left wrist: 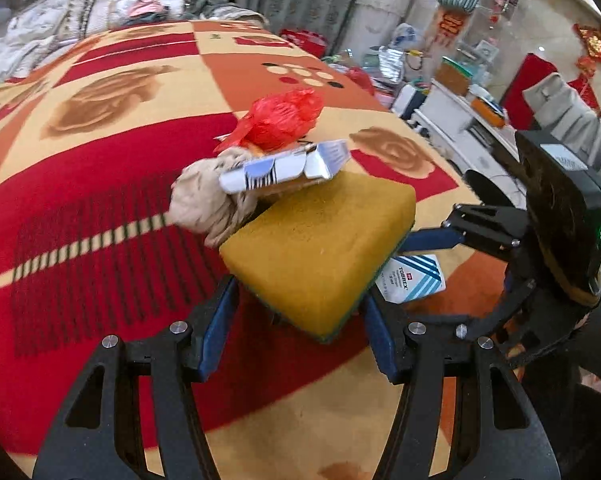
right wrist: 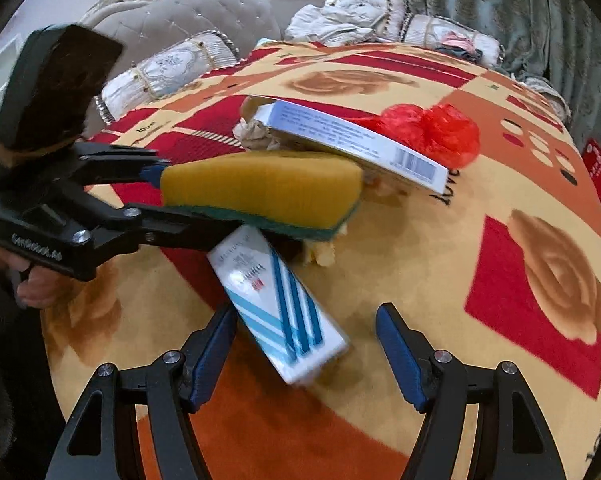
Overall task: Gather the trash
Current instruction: 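Grasp the yellow sponge with left tool while right tool grasps the white Tobrex box, then lift the sponge with left tool while right tool lifts the Tobrex box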
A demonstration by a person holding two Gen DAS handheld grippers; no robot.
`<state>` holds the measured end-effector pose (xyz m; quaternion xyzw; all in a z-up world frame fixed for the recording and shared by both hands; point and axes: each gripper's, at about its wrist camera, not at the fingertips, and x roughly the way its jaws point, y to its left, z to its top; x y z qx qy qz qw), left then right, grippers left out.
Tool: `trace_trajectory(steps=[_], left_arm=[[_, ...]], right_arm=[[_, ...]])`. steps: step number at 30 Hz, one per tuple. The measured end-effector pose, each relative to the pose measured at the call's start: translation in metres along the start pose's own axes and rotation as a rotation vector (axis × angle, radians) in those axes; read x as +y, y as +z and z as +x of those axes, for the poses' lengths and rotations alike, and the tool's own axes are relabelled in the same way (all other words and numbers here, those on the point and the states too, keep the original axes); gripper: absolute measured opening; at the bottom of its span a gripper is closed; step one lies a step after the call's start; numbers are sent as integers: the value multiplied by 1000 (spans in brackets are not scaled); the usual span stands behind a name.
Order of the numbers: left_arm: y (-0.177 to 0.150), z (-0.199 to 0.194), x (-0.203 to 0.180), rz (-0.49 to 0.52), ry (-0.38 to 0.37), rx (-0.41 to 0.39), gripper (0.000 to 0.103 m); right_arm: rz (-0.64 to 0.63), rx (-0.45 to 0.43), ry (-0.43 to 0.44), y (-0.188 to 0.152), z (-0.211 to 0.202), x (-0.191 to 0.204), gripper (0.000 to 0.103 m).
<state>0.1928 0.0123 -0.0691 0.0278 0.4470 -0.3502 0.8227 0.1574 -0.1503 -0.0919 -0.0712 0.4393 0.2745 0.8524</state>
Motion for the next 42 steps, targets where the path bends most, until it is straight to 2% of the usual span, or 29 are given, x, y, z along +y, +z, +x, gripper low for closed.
trace_trajectory(steps=[1,2,3,5,6,8,9,11,15,18,22,26,31,35,37,38,39,42], left_arm=[[2,1,0,-4,4,-3,59],[4,1,0,-8,0,-7,59],[5,2,0,-17,-2,-14,59],[6,0,-4,-28,8,-35,59],[6,-2,-6,-31,7,-47,59],[3,-6,-12,-39,0,-64,58],[2,-8,-15,-41,-2,-67,54],[-5,-10,-27,-31,-12,-63,46],[-23,-18,-57,45,-55,-41,46],[-32,-22,-68,86,-8,-22,47],[-31,-25,-67,104,72,-36,59],[-6,-11,-68,164,140,-64,77],[14,22,-67,211,117,0,77],[13,37,-75,250,132,24,77],[12,39,-74,228,125,28,76],[11,38,-74,215,126,26,72],[9,35,-75,205,130,18,58],[2,25,-79,176,157,3,53]], right_arm=[[-3,-4,8,2,1,1,69],[-4,-15,18,2,1,0,63],[-2,-19,27,1,0,1,52],[10,-33,34,-2,-3,-1,46],[16,-42,40,-2,-5,-1,38],[37,-50,55,-6,-10,-2,33],[39,-49,54,-7,-11,-1,30],[45,-44,42,-15,-17,1,30],[82,-47,-10,-36,-33,-2,30],[137,-57,-44,-53,-46,-15,29],[210,-80,-100,-69,-61,-35,29],[207,-94,-117,-70,-60,-36,29],[206,-103,-102,-70,-60,-35,29],[219,-110,-89,-72,-61,-37,29],[216,-111,-89,-71,-61,-36,29],[216,-111,-89,-72,-61,-36,29],[217,-113,-89,-72,-61,-36,29],[210,-120,-91,-73,-62,-35,29]])
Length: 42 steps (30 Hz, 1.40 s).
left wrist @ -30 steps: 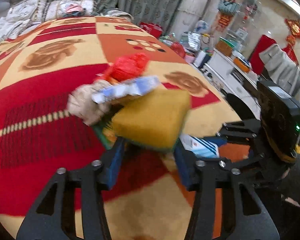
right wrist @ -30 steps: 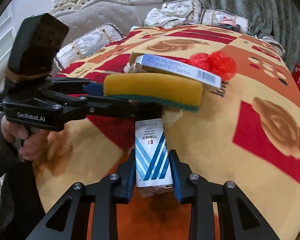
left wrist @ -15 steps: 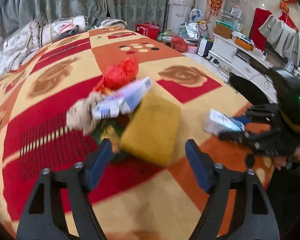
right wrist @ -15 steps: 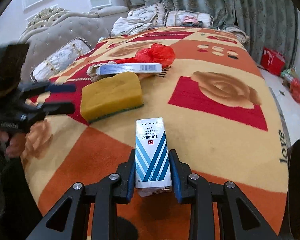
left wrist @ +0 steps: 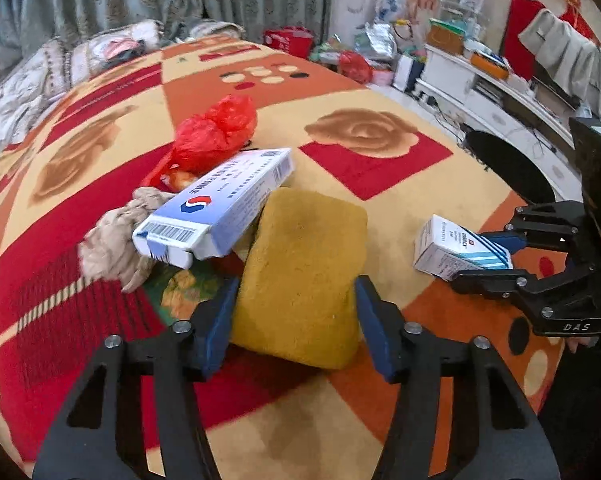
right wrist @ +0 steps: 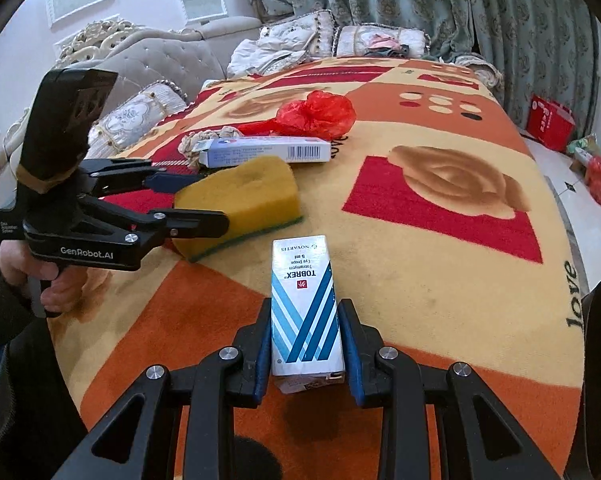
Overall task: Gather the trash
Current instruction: 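Lift the sponge with left tool while right tool lifts the Tobrex box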
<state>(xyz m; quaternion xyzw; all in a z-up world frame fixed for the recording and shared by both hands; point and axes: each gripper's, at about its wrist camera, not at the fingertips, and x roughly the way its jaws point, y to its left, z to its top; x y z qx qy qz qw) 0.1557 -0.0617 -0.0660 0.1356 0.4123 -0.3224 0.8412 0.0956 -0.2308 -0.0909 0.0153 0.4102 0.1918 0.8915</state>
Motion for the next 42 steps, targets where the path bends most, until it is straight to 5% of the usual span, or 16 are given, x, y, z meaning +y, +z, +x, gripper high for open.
trace_trajectory(steps=[13,18,25,42], left_arm=[[-67,-84,-32,-262,70,-69,52],[-71,-104,-38,-367,156,-48,51],[-71,-121,-51,-367,186,-61,51],[-66,-116,-57,-354,206,-42,51]], right_arm=[[73,10,-33,-12,-43,30,29],[73,-19,-57,-8,-71,52,29],[7,-58,-105,-3,-92,76,29],[40,-73,-108,-10,-99,67,29]])
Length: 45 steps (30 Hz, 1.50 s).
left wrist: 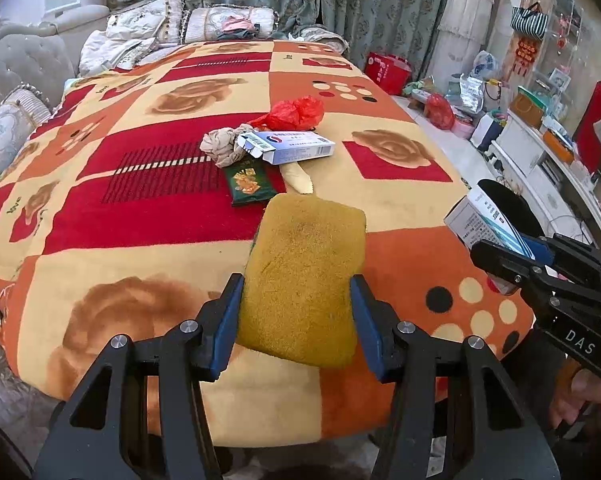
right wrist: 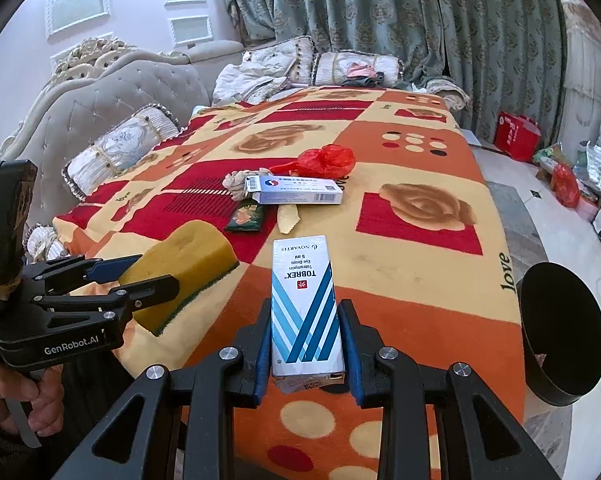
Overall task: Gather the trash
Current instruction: 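Lift the sponge with left tool while right tool lifts the Tobrex box, then carry the sponge with left tool while right tool releases the Tobrex box into the bin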
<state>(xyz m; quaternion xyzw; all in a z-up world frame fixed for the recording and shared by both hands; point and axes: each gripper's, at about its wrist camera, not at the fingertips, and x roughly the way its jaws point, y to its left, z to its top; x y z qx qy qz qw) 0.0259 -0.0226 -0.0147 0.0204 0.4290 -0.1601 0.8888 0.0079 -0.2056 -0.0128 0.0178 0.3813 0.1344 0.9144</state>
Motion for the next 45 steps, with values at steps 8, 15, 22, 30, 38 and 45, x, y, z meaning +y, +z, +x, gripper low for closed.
trace_trajectory(steps=[8,15,22,30,38,45], left_arm=[[5,4,-22,64,-96,-16,51],[23,23,-69,143,-182,-11,51],[45,54,-141,270,-266,-8,51],[73,99,-230,392,-365,22,51],[91,150,-281,451,-412,64,55],[87,163,-269,434,-382,95,59]], right_arm=[[74,10,-36,-4,5,-30,29],[183,-3,-112,-15,-7,-96,29],[317,-28,-226,-32,-35,-180,29],[391,-10,-306,-40,-48,-247,29],[450,10,-310,-38,-29,-288,30],[549,22,-297,-47,-18,-311,41]])
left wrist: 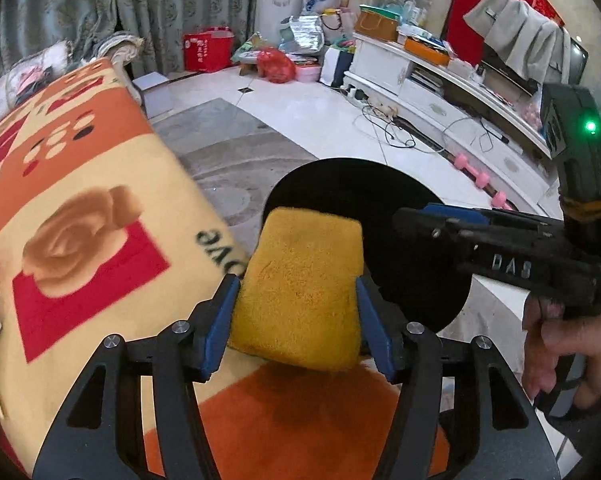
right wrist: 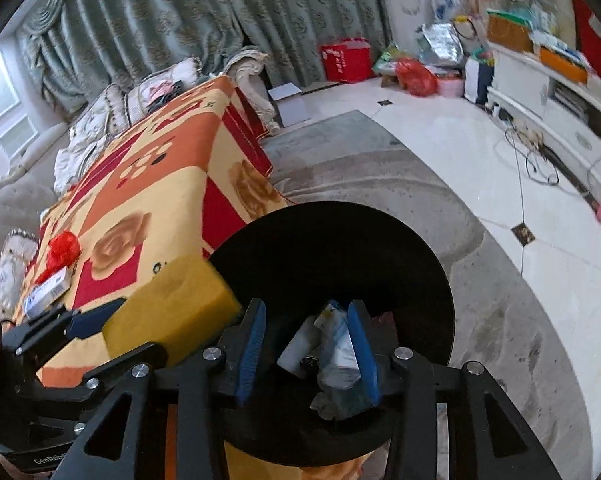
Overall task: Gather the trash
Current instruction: 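Carry the sponge with left tool while right tool releases the Tobrex box into the bin, then open left tool over the bin to drop the yellow sponge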
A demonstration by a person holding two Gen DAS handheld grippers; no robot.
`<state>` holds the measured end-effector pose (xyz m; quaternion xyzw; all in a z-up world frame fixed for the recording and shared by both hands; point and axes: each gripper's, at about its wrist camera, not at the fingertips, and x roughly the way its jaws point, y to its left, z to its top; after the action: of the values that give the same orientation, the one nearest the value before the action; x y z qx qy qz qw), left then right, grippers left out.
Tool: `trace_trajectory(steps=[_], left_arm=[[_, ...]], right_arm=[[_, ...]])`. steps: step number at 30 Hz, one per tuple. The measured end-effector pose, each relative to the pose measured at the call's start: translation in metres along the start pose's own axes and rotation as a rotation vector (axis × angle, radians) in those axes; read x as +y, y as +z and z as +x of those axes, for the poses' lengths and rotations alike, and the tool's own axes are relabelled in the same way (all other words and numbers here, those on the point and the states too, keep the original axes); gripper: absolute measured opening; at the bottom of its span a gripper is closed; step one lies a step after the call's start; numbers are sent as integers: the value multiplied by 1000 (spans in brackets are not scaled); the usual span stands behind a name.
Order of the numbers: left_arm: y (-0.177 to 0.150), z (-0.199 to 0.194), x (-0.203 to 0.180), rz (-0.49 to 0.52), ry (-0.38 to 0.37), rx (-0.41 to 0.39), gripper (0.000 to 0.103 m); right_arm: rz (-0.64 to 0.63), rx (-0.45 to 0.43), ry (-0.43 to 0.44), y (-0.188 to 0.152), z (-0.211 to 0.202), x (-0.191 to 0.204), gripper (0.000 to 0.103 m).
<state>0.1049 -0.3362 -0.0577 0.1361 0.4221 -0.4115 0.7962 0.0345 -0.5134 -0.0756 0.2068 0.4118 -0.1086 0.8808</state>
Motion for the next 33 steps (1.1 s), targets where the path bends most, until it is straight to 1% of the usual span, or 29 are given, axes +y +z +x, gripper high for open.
trace_trajectory(steps=[2,5,6,9,12,15,17,18,21,25,28,33], left_arm=[[-4,-7,7,-27,-10,-6,62],[-7,-20,19,-65,-28,-37,76],[-7,-21,19,-71,-34,-42,77],[-5,-27,19,-80,-43,-50,77],[-8,-35,19,-67,-20,-66,77],[-15,-37,29,-89,-13,-55,77],[-27,-42,38,-107,19,-42,77],[-36,-44,42,-110,60,-41,77],[-49,-39,53,-127,131,-21,77],[-42,-26,56,-150,182,3,77],[-29,-14,45,-122,181,6,77],[-13,4,15,-52,134,18,77]], right_arm=[[7,-7,-2,-1,-1,1,41],[10,-34,0,-2,-8,6,41],[5,-42,-2,-2,-11,10,41],[-12,-65,-19,-2,-22,20,41],[-14,-88,-31,-3,-33,26,41],[-22,-94,-37,-3,-39,28,41],[-22,-97,-37,-3,-43,28,41],[-20,-101,-36,-4,-44,27,41],[-9,-106,-33,-6,-45,24,41],[5,-95,-26,-8,-41,21,41],[-1,-100,-25,-8,-44,22,41],[-3,-117,-35,-5,-51,20,41]])
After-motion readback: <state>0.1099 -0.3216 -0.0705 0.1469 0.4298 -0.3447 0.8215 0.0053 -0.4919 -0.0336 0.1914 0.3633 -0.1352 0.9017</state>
